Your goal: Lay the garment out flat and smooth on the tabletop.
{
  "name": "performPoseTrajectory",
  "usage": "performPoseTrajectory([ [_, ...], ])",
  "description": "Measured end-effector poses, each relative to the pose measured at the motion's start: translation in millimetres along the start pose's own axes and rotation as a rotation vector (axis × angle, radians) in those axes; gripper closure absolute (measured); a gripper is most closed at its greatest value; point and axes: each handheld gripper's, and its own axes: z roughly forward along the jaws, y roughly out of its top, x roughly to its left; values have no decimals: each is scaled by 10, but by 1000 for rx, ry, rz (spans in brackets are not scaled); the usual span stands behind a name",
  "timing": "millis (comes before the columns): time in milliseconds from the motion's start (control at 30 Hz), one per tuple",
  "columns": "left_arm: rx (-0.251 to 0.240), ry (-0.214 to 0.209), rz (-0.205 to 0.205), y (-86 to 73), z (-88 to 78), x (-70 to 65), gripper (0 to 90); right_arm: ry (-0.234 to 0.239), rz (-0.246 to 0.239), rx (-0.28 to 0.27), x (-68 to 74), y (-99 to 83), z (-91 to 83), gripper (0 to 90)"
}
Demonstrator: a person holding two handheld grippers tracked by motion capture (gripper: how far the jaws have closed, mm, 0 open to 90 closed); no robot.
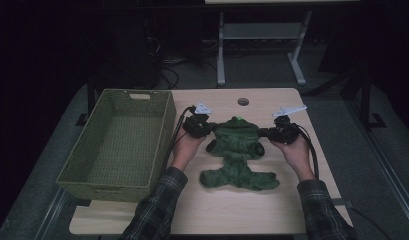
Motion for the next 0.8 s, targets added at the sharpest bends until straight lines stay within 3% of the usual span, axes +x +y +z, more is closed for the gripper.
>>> performPoseTrajectory([
  [133,16,13,-11,-116,136,10,889,-11,54,22,-92,-150,50,880],
  [233,37,4,-35,-225,289,27,891,-49,86,51,-165,-259,161,895],
  [567,62,14,-17,-344,580,100,890,-96,94,86,-240,-322,337,900],
  [800,62,32,-14,-234,676,160,891,-153,69,89,-275,-252,394,900],
])
